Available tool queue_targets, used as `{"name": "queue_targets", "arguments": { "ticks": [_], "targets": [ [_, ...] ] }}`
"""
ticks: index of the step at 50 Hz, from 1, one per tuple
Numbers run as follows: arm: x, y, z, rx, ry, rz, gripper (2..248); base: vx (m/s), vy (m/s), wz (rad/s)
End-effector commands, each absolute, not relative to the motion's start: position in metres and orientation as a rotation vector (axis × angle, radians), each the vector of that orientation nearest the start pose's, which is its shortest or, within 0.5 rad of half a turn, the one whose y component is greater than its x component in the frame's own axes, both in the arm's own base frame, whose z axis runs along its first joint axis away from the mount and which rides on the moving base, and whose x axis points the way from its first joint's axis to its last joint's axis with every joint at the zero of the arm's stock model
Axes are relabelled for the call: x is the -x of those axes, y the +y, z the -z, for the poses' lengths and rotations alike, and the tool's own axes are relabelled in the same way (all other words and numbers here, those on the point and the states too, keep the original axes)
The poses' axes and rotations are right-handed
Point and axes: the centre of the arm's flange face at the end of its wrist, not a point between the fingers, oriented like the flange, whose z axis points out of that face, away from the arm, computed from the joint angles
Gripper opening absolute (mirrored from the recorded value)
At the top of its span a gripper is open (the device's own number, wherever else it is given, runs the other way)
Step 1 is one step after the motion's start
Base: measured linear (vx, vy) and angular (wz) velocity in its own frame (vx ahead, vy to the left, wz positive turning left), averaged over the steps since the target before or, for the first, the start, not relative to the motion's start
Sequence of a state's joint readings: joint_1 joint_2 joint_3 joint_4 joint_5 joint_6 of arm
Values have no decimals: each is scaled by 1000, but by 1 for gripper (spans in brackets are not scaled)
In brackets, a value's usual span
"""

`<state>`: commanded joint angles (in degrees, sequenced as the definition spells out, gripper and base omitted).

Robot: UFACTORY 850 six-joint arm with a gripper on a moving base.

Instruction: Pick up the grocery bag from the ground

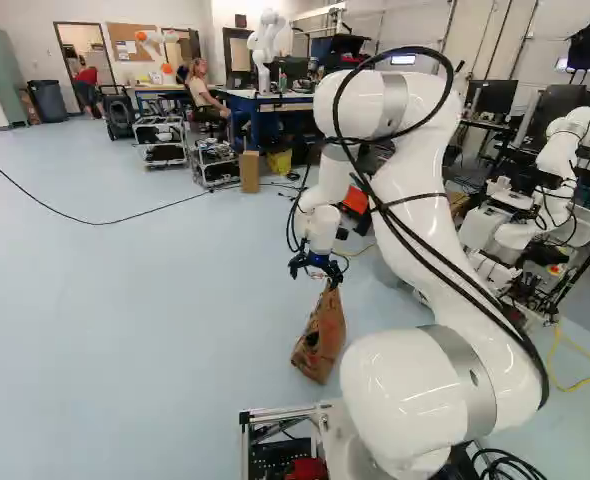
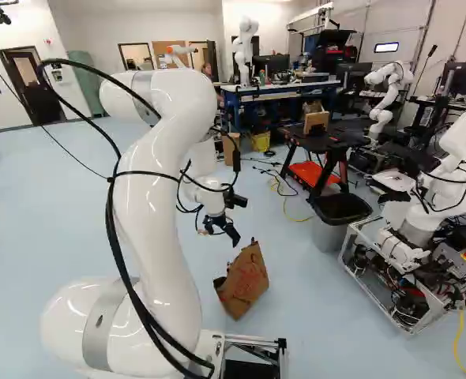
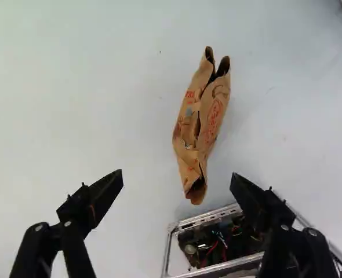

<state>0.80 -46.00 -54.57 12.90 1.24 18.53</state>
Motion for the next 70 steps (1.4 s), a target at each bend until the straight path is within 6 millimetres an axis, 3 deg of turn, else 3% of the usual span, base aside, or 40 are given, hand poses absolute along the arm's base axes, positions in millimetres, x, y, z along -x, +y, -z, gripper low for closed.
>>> {"name": "queue_targets", "arguments": {
  "ticks": [14,70],
  "targets": [
    [-512,7,-127,2918,1008,220,247,0,0,0],
    [-526,7,-42,2941,1030,121,247,0,0,0]
  ]
}}
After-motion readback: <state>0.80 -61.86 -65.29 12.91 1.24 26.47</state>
